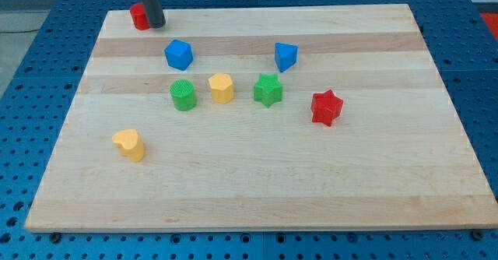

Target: Move the blue triangle to the top center of the board

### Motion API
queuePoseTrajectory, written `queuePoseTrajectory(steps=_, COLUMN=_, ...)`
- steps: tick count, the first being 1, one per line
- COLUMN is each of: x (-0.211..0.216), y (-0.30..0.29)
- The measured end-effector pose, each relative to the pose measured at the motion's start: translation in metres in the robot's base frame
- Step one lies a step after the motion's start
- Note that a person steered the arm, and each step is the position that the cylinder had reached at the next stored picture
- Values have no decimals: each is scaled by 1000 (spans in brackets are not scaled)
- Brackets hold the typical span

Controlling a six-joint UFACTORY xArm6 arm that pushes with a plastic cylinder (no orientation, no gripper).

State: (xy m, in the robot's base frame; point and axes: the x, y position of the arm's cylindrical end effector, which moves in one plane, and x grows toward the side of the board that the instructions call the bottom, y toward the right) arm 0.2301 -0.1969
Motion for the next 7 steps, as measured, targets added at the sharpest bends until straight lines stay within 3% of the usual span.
queuePoseTrajectory(steps=2, x=-8, y=-10)
queuePoseTrajectory(steps=3, x=-8, y=9)
queuePoseTrajectory(steps=4, x=-6, y=72)
queuePoseTrajectory(steps=6, x=88, y=135)
queuePoseTrajectory(steps=7, x=131, y=212)
